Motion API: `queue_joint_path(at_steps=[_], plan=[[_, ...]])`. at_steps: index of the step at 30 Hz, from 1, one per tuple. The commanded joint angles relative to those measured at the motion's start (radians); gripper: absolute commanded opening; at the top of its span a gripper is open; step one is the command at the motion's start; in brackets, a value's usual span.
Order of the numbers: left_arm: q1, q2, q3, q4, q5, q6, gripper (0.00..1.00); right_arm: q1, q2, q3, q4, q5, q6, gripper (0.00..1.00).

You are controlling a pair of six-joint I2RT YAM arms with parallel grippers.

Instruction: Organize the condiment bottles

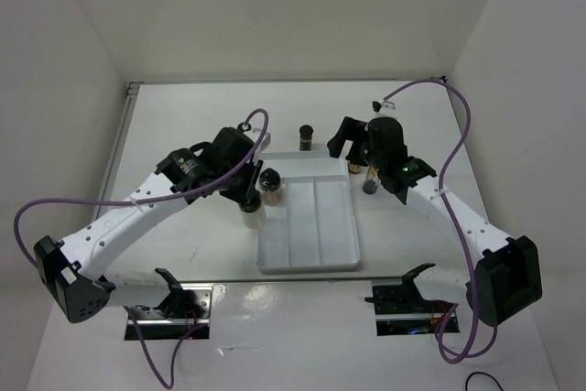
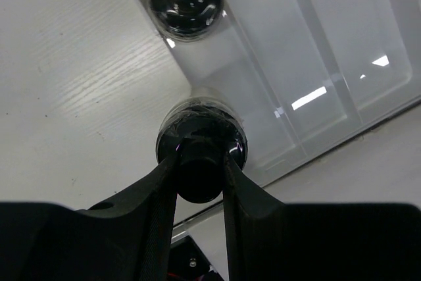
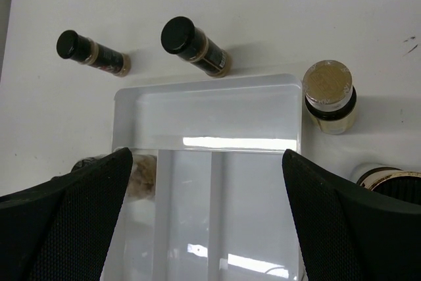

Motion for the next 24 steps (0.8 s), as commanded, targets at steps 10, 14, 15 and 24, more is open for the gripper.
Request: queue_joint_path(at_steps=[10, 14, 15, 24], plan=[[-0.120, 0.029, 0.059, 0.156, -0.009, -0.063, 0.00, -0.007, 0.000, 0.052, 0.044, 0.038, -0.009, 0.98], [-0.120, 0.049, 0.050, 0.181, -0.028, -0.063, 0.00, -0.007, 0.000, 0.043, 0.044, 0.038, -0.009, 0.98], [-0.120, 0.049, 0.036, 0.203, -0.028, -0.063, 0.00, -0.007, 0.000, 0.043, 0.044, 0.047, -0.009, 0.98], [-0.120, 0.091, -0.018, 0.260, -0.078, -0.072, 0.00, -0.007, 0.009, 0.033, 0.053, 0.047, -0.009, 0.98]])
